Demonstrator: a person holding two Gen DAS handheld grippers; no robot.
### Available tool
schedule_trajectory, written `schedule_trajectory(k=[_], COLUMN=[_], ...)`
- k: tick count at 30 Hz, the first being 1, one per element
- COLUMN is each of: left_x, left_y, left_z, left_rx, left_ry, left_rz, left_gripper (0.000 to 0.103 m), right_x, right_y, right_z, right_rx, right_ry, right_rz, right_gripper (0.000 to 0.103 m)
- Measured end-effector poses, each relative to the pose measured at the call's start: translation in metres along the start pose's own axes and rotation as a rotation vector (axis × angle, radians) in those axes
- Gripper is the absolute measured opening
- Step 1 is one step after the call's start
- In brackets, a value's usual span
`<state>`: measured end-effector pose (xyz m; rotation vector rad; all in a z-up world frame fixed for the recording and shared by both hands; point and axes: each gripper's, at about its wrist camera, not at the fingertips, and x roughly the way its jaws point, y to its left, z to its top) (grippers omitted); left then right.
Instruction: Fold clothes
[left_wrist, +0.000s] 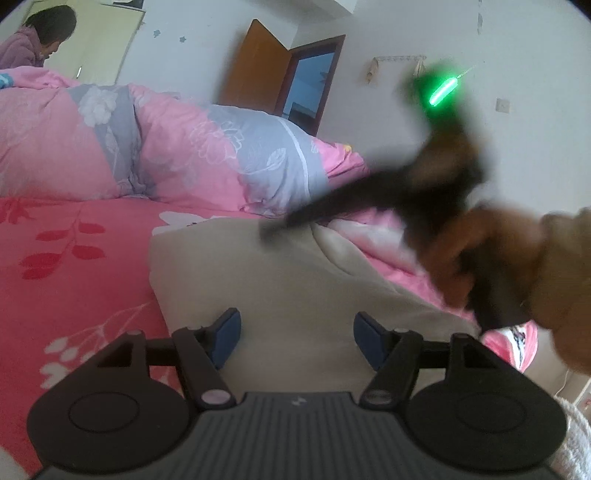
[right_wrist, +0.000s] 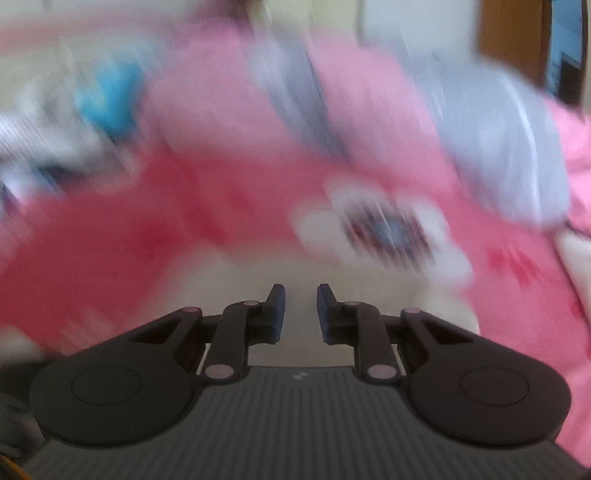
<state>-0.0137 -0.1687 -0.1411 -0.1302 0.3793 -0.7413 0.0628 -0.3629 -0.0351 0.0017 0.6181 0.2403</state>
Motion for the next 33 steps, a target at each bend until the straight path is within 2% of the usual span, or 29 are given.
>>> schedule_trajectory(k=[8, 12, 13, 14, 17, 20, 23, 28, 30, 32, 33], left_x=[-0.001, -0.001, -0.001, -0.001, -0.003, -0.004, -0.005, -0.004, -0.004, -0.004, -0.004], left_y=[0.004, 0.003, 0.003, 0.003, 0.005, 0.006, 0.007, 0.008, 0.009, 0.01, 0.01], left_z=[-0.003, -0.004, -0.004, -0.004, -0.005, -0.006, -0.007, -0.007, -0.007, -0.006, -0.006], left_rx=[-0.028, -0.024, -0.024, -0.024, -0.032, -0.035, -0.037, -0.04, -0.043, -0.047, -0.048], left_ry=[0.0, 0.001, 0.002, 0.003, -0.006, -0.01, -0.013, -0.016, -0.017, -0.017, -0.018], left_rz=[-0.028, -0.02, -0.019, -0.017, -0.02, -0.022, -0.023, -0.025, -0.03, -0.037, -0.039], left_gripper=[0.068, 0.068, 0.068, 0.068, 0.068, 0.068, 0.07, 0.07, 0.071, 0.073, 0.073], right_x=[0.035, 0.069, 0.086, 0.095, 0.092, 0.072, 0.072, 0.084, 0.084, 0.085, 0.086], right_y=[0.002, 0.024, 0.028, 0.033, 0.047, 0.059, 0.063, 0.052, 0.045, 0.038, 0.034], right_z=[0.023, 0.022, 0.011, 0.001, 0.018, 0.033, 0.045, 0.061, 0.066, 0.071, 0.074], right_rx=[-0.003, -0.085, -0.124, -0.179, -0.215, -0.25, -0.282, -0.26, -0.26, -0.261, -0.234], right_ry=[0.047, 0.101, 0.166, 0.161, 0.173, 0.083, 0.062, 0.093, 0.123, 0.153, 0.177], right_rz=[0.041, 0.102, 0.05, 0.017, -0.007, 0.082, 0.084, 0.027, 0.045, 0.065, 0.103], right_gripper=[0.015, 0.014, 0.014, 0.014, 0.015, 0.015, 0.015, 0.016, 0.016, 0.02, 0.029])
